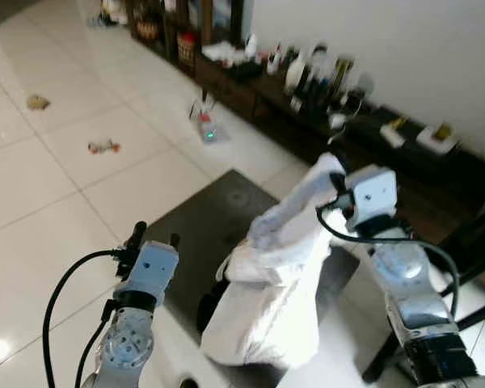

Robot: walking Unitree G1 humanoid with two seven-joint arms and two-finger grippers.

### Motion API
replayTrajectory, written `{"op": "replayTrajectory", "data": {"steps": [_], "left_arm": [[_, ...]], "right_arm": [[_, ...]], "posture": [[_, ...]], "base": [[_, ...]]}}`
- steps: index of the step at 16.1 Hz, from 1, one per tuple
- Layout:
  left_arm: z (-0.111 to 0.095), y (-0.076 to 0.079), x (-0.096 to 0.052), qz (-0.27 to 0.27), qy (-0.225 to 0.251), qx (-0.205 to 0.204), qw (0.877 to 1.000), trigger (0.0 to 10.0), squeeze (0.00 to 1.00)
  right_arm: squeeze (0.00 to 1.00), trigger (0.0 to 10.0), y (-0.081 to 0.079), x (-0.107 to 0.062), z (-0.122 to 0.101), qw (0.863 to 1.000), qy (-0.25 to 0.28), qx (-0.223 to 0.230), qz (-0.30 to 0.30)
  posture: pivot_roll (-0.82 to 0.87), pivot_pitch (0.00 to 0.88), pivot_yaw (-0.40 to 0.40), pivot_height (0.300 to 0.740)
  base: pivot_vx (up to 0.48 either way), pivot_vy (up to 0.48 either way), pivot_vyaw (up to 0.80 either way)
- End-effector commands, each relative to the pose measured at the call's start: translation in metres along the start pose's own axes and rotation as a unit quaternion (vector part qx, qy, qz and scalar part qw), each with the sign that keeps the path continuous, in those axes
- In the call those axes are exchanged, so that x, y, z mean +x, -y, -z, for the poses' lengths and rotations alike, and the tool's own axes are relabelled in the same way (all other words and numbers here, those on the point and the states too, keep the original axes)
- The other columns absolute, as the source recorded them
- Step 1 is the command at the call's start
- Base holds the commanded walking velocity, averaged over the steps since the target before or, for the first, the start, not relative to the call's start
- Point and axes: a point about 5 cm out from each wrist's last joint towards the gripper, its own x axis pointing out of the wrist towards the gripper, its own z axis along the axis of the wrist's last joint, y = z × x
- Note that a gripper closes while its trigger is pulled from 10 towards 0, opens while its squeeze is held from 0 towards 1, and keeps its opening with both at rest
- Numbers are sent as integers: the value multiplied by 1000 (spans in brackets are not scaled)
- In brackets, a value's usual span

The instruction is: Hang hanger

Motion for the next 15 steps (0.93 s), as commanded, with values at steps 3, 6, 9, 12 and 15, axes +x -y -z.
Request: {"op": "replayTrajectory", "data": {"steps": [3,6,9,12,15], "left_arm": [[6,9,-4,8,-7,-3,1000,10000,0],[16,9,-14,15,-23,0,1000,10000,0],[18,10,-19,17,-26,-2,1000,10000,0],[17,13,-21,20,-26,-4,999,10000,0],[19,14,-22,15,-33,-14,999,10000,0]], "right_arm": [[0,0,-3,-33,48,992,-124,23,17],[0,0,2,-72,97,959,-248,100,100],[0,0,-7,-108,138,909,-377,122,126],[0,8745,-15,-128,164,875,-440,153,133],[0,10000,-25,-149,181,843,-484,194,133]], "posture": [[113,70,-121,740],[112,63,-106,740],[111,62,-94,740],[122,52,-94,740],[138,38,-100,740]], "base": [[0,0,0],[0,0,0],[0,0,0],[0,0,0],[0,0,0]]}}
